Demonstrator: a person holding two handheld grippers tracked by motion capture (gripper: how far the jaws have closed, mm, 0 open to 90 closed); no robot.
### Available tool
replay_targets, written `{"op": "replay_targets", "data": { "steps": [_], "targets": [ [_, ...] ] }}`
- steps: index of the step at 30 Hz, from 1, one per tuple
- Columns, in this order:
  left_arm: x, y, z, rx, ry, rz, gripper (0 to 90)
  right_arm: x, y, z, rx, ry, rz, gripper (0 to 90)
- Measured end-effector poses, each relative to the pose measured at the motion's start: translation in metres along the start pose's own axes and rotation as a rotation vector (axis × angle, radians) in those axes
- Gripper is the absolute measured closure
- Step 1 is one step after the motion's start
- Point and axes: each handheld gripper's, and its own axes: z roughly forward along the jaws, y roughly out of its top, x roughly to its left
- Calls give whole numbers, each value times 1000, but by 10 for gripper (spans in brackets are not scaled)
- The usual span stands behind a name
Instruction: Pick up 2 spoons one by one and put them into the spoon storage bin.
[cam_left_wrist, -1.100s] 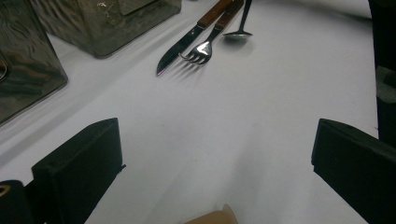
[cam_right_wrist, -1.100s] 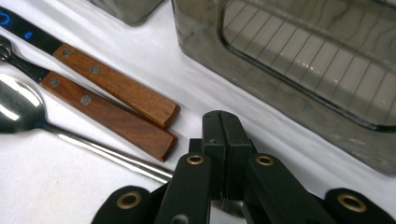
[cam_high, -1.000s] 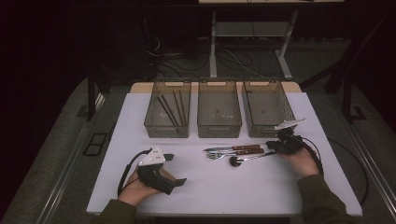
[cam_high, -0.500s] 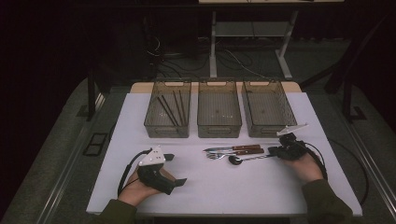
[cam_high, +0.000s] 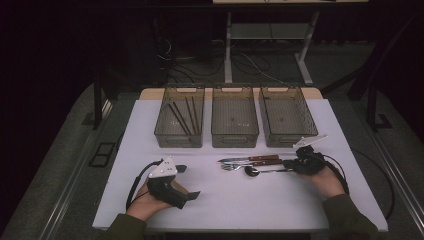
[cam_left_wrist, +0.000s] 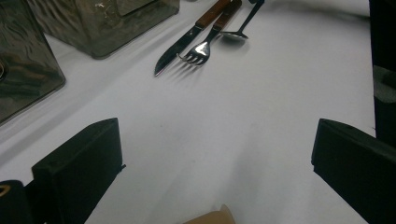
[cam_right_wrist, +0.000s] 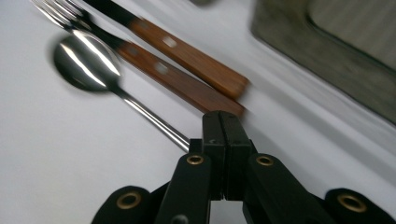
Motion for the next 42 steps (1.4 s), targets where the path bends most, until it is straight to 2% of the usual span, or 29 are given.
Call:
{"op": "replay_targets", "data": {
  "steps": [5,7,9,13,21,34,42],
  "targets": [
    [0,0,1,3,-1,7,10,17,9,3,-60,100,-30,840],
    [-1,1,1,4,-2,7,10,24,13,8,-71,139,-43,772],
    [-1,0,1,4,-2,7,10,30,15,13,-79,165,-58,724],
    [-1,1,1,7,-3,7,10,38,18,22,-73,196,-73,698],
    [-1,0,1,3,-6,3,10,50,25,35,-66,207,-99,662],
    [-1,0,1,4,-9,5,10,60,24,44,-37,167,-164,588],
    [-2,0,1,5,-8,3,10,64,23,44,-25,160,-248,572]
  ]
}}
